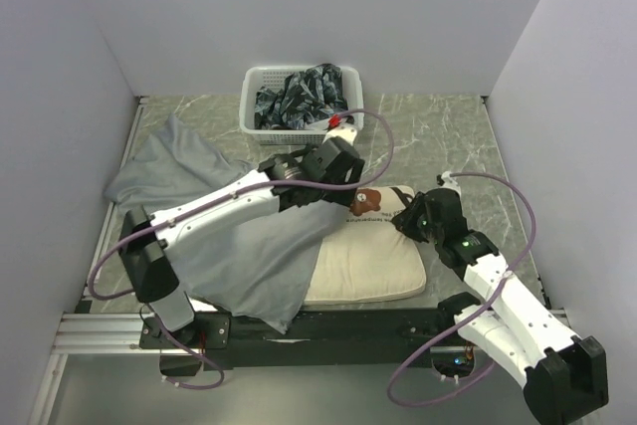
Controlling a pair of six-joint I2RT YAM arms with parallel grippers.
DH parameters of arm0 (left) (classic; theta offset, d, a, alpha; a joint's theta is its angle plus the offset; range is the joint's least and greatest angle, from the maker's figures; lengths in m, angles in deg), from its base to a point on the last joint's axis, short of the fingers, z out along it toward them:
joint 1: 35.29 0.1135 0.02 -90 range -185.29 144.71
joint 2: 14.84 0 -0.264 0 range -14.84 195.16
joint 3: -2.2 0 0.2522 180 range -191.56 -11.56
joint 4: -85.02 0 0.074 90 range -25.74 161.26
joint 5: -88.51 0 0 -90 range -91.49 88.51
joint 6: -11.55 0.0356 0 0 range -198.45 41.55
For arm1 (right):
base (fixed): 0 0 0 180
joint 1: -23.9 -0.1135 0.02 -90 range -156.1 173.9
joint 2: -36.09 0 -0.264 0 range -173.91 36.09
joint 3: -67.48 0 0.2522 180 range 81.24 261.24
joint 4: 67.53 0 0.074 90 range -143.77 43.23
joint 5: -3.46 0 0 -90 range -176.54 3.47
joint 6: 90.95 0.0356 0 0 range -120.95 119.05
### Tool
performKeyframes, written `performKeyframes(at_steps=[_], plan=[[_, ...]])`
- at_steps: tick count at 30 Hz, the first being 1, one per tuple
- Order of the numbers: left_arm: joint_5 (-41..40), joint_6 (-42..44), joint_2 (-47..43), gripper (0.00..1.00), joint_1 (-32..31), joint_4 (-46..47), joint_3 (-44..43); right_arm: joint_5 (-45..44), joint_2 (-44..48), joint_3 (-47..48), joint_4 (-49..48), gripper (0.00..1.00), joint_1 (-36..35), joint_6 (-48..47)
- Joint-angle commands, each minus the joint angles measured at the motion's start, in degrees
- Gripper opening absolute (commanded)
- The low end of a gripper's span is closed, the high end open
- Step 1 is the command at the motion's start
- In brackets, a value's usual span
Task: Put the pillow into the pillowcase
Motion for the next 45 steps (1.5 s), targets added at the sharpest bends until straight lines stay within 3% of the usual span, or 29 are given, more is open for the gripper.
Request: performKeyframes(at_steps=[1, 2, 3, 9, 18, 21, 23, 25, 28, 29, 30, 31, 32, 34, 35, 38, 41, 45], plan=[[-8.10, -5.36, -9.15, 0.81, -2.44, -4.18, 5.43, 2.79, 0.58, 0.10, -3.93, 0.42, 1.55, -2.64], [-8.80, -6.59, -10.12, 0.79, -4.01, -5.93, 7.28, 3.06, 1.10, 0.10, -3.75, 0.48, 1.55, -2.81], [-10.89, -7.64, -11.87, 0.79, -4.90, -7.16, 11.04, 3.32, 1.37, -0.25, -3.75, 0.63, 1.55, -2.99], [-9.51, -17.31, -18.12, 0.72, -15.53, -12.27, 25.90, 3.50, 2.08, -2.36, -2.34, 0.98, 1.55, -4.66], [-8.10, -30.32, -12.78, 0.75, -29.42, -16.05, 31.81, 2.97, 4.62, -7.19, -1.12, 1.00, 1.63, -3.43], [-8.98, -34.28, -9.53, 0.70, -31.97, -18.08, 32.51, 4.28, 6.82, -8.25, -0.76, 1.00, 1.63, -2.29], [-8.28, -35.16, -7.94, 0.58, -33.46, -16.07, 33.13, 5.43, 7.43, -9.21, -1.73, 1.00, 1.55, -1.59], [-8.27, -35.43, -5.22, 0.57, -34.00, -14.65, 33.66, 7.01, 7.26, -9.57, -2.60, 1.00, 1.55, -1.41], [-12.66, -38.58, -1.00, 0.35, -34.09, -18.33, 31.91, 8.59, 7.00, -10.01, -3.31, 1.00, 1.46, -1.24], [-13.63, -38.85, -0.38, 0.20, -34.09, -19.21, 30.42, 8.77, 7.17, -10.10, -3.31, 0.99, 1.46, -1.23], [-14.68, -38.77, 0.50, 0.12, -34.17, -20.26, 29.45, 8.86, 7.52, -10.18, -3.23, 0.99, 1.37, -1.15], [-15.13, -37.98, 0.50, 0.07, -34.26, -20.53, 28.49, 9.03, 7.79, -10.19, -3.14, 0.98, 1.37, -1.15], [-15.48, -37.28, 0.33, 0.01, -34.52, -20.45, 26.13, 9.21, 8.48, -10.10, -3.05, 0.90, 1.46, -1.15], [-16.53, -34.22, -0.81, 0.01, -34.96, -20.71, 22.96, 10.17, 9.10, -9.75, -3.05, 0.78, 1.28, -1.06], [-16.80, -32.89, -1.51, 0.01, -35.40, -20.71, 19.11, 11.14, 9.63, -9.14, -2.96, 0.59, 1.37, -0.88], [-16.10, -24.99, -5.20, 0.01, -35.49, -17.91, 11.02, 11.76, 11.29, -7.21, -1.73, 0.30, 0.23, -0.27], [-14.27, -16.64, -9.07, 0.01, -33.75, -13.52, 4.51, 11.24, 13.32, -4.84, 0.02, 0.20, -1.61, 0.61], [-10.39, -8.11, -13.19, 0.01, -29.96, -8.59, -3.15, 10.71, 15.26, -1.75, 1.96, 0.17, -4.77, 2.28]])
